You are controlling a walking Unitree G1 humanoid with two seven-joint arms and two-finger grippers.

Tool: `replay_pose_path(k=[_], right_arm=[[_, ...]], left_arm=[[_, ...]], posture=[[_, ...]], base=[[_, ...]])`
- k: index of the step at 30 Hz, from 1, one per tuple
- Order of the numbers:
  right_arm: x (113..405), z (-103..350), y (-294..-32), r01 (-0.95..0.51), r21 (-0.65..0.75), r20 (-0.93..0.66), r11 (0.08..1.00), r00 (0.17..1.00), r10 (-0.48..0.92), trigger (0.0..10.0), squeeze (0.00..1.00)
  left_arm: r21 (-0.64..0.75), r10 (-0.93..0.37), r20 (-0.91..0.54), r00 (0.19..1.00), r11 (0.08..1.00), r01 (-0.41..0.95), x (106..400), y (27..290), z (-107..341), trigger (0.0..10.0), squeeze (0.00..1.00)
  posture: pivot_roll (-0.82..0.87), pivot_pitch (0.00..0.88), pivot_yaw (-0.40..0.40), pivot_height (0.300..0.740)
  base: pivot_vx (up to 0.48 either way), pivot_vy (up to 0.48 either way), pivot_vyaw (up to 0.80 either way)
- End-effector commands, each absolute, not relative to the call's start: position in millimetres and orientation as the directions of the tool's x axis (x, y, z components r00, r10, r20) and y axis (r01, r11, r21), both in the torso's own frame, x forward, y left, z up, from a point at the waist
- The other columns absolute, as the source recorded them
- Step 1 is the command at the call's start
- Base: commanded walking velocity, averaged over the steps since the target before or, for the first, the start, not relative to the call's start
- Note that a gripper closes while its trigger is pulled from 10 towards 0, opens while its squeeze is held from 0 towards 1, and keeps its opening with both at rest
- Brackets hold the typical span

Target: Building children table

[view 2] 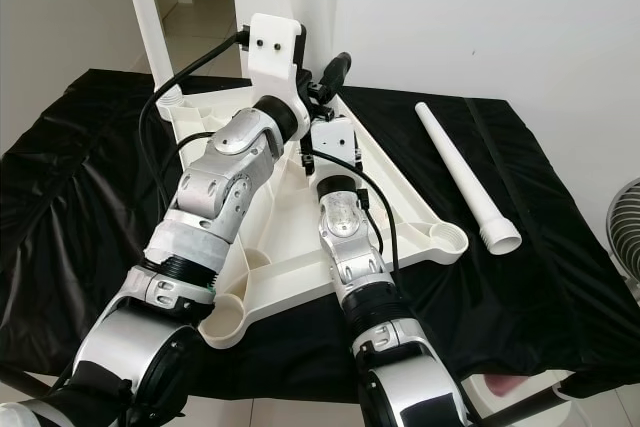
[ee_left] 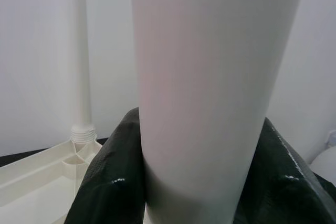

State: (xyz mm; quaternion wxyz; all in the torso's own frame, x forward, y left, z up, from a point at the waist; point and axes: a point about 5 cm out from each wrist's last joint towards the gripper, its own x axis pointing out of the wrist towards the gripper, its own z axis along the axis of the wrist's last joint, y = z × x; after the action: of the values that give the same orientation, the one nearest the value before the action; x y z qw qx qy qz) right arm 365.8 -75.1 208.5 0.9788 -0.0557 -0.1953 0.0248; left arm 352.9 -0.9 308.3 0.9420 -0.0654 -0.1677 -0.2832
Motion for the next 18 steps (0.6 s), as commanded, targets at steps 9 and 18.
replay_pose_path(k=[9,18], right_arm=[[372.0,217.3,-81.7,0.038,-0.073,0.398,0.997,0.917,-0.006,0.0,0.00],[372.9,217.9,-80.3,0.037,-0.081,0.400,0.996,0.916,-0.002,10.0,0.00]], left_arm=[[-0.083,-0.512,0.330,0.793,0.822,0.564,342.6,-19.3,299.7,10.0,0.00],[-0.077,-0.521,0.331,0.787,0.816,0.573,341.4,-20.9,300.1,10.0,0.00]], posture=[[0.01,0.000,-0.022,0.740],[0.01,0.000,-0.024,0.740]], base=[[0.000,0.000,0.00],[0.000,0.000,0.00]])
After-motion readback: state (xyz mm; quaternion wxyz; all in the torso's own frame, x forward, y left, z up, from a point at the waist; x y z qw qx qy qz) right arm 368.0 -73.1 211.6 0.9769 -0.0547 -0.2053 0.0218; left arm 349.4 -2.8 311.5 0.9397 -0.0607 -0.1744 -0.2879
